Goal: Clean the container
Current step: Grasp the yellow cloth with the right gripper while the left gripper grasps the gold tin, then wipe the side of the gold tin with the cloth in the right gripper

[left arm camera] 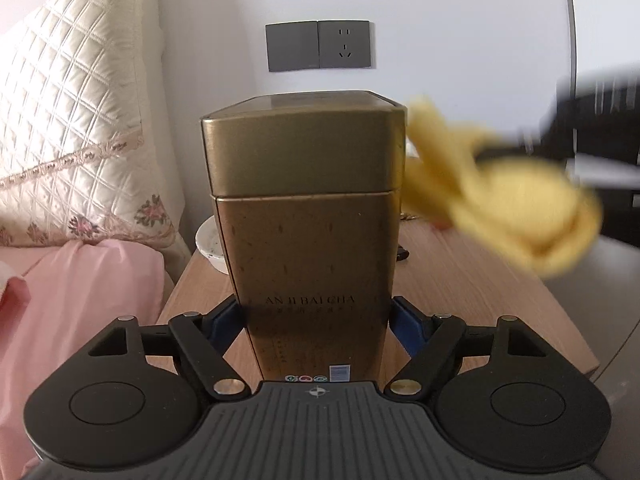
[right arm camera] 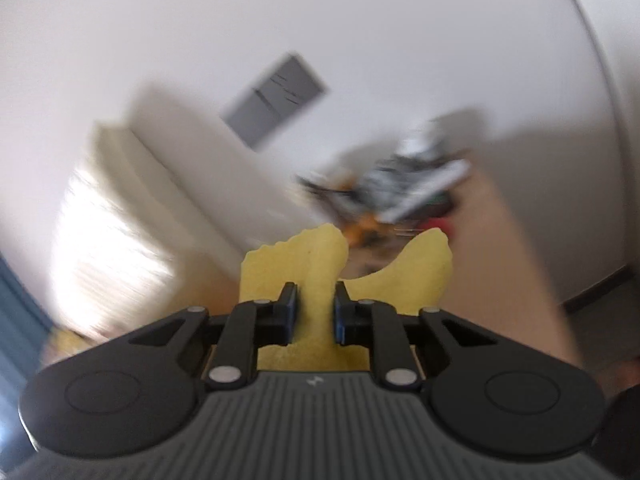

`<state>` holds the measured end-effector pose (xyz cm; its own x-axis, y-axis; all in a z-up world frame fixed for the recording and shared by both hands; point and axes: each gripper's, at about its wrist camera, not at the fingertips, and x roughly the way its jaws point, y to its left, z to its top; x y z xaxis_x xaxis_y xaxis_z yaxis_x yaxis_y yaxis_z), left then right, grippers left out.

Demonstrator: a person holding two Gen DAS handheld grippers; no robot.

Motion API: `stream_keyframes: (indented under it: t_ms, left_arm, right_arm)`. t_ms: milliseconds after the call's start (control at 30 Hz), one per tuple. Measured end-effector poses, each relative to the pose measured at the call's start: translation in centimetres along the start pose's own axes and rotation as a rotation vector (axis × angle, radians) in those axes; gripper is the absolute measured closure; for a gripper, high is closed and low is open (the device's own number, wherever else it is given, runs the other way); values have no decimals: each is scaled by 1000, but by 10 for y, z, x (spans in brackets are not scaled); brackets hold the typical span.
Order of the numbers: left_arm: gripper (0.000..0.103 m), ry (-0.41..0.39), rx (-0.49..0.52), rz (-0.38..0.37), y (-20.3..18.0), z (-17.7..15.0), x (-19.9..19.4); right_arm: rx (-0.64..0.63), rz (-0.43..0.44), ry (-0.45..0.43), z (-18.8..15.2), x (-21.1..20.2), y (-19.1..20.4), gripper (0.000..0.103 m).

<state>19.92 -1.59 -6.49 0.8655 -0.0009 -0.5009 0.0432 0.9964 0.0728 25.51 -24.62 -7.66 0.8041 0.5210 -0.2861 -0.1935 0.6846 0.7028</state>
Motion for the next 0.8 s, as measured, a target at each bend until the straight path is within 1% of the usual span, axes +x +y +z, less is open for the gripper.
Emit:
stream_keyframes:
  t_ms: [67,133,233,267,333,467,633,733,800]
  left_arm:
    - [19,-5,-1,-8,1,-1,-1]
    - [19,-10,5,-7,1,-4,-1]
    - [19,13,-8,-17,3,-4,2]
    - [21,13,-9,-14,3,-5,2]
    - [23,9,-12,-8,4,-6,2]
    - [24,2,-18,-16,7,-6,1]
    - [24,-1,-17,-22,8,-7,1]
    - [24,-1,-17,-23,8,-7,0]
    - [24,-1,-16,-24,9,-7,0]
  right_arm:
    - [88,90,-11,-2,0,4,84]
    - [145,134,4,-7,6,5,84]
    - [203,135,54,-20,21,-3,84]
    - [219,132,68,-23,25,-7,84]
    - [246,145,78,-26,27,-11,84]
    - [298,172,97,-32,31,-19,84]
    - [283,237,65,-13,28,-4,84]
    - [264,245,53,-9,31,-2,84]
    - [254,224,66,-13,36,-7,84]
